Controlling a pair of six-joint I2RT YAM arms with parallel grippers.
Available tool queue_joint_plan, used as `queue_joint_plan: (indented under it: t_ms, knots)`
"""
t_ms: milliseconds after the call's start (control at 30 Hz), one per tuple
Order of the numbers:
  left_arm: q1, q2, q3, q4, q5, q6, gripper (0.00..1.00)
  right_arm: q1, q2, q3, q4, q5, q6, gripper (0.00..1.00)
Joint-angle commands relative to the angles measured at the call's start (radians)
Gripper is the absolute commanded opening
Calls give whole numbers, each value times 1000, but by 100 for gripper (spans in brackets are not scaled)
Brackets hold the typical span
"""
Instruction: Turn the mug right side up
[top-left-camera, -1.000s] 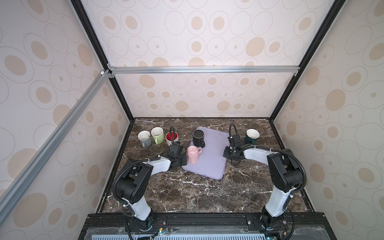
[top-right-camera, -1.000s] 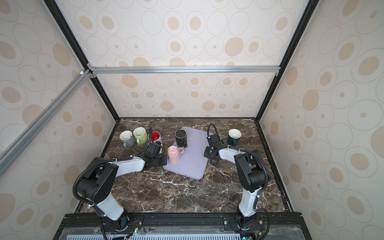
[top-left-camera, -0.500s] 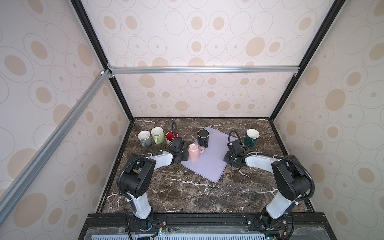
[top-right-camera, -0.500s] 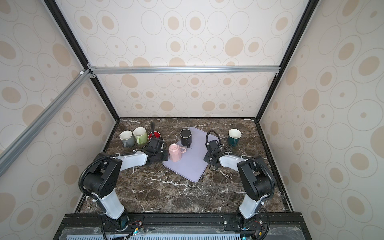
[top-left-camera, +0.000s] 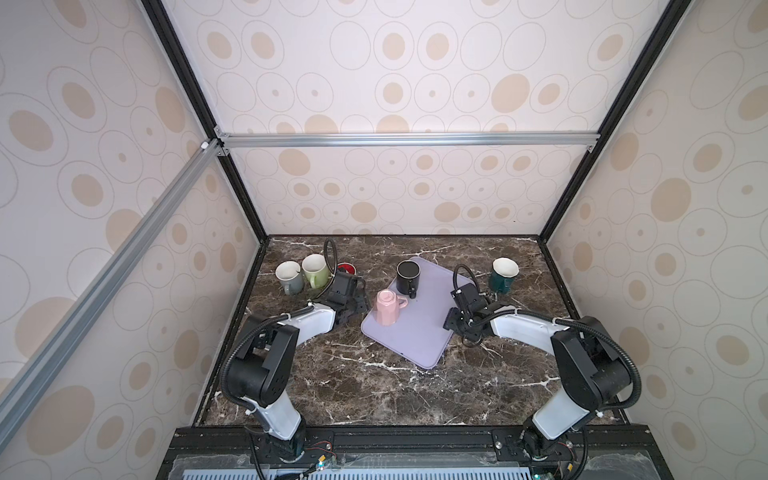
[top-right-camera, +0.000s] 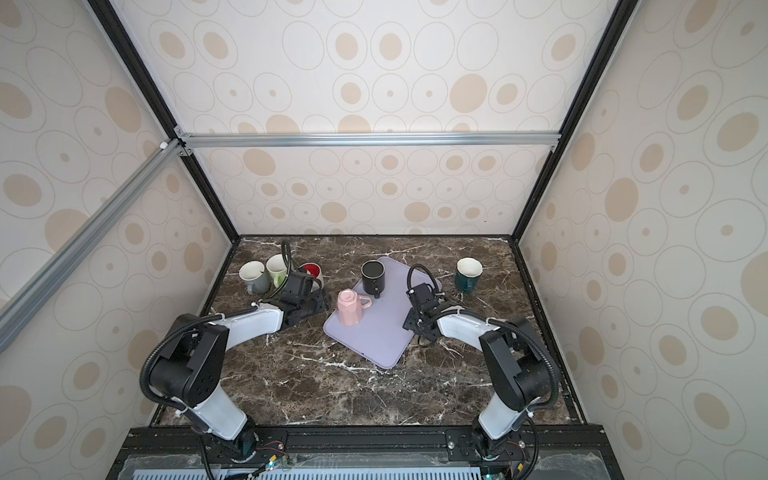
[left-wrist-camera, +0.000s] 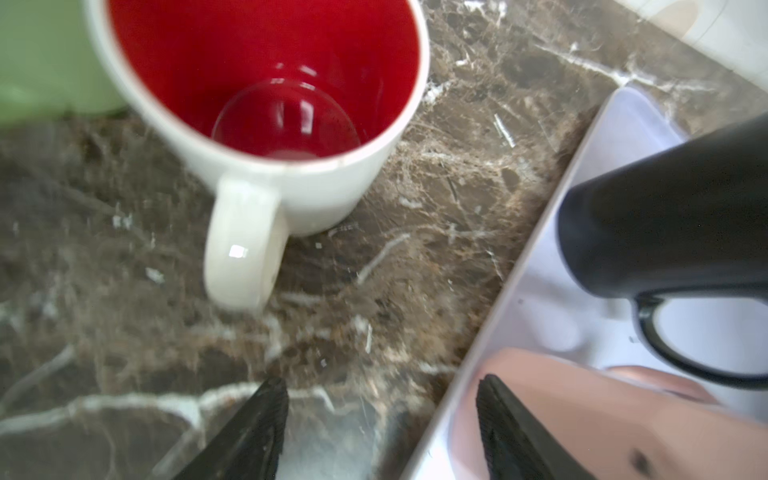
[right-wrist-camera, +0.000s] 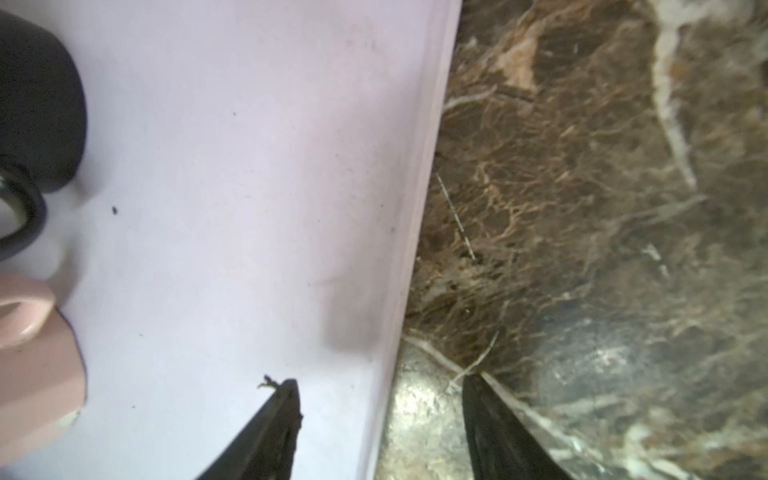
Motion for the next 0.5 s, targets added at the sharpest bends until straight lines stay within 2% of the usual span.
queue_joint_plan:
  t_ms: [0,233,367,467]
  knots:
    - [-4,-91,-64,14,28,-66,77,3,-53,15,-57,38,-27,69]
    - [-16,-250,-217,-32,54,-147,81,3,-121,52,-133,69,-149,77]
    - [-37,-302,-304,-42,66,-188,78,3,-204,32,-128,48,-196,83]
    - [-53,-300,-330,-48,74,-205,64,3,-274,4,-113,37,-217,87]
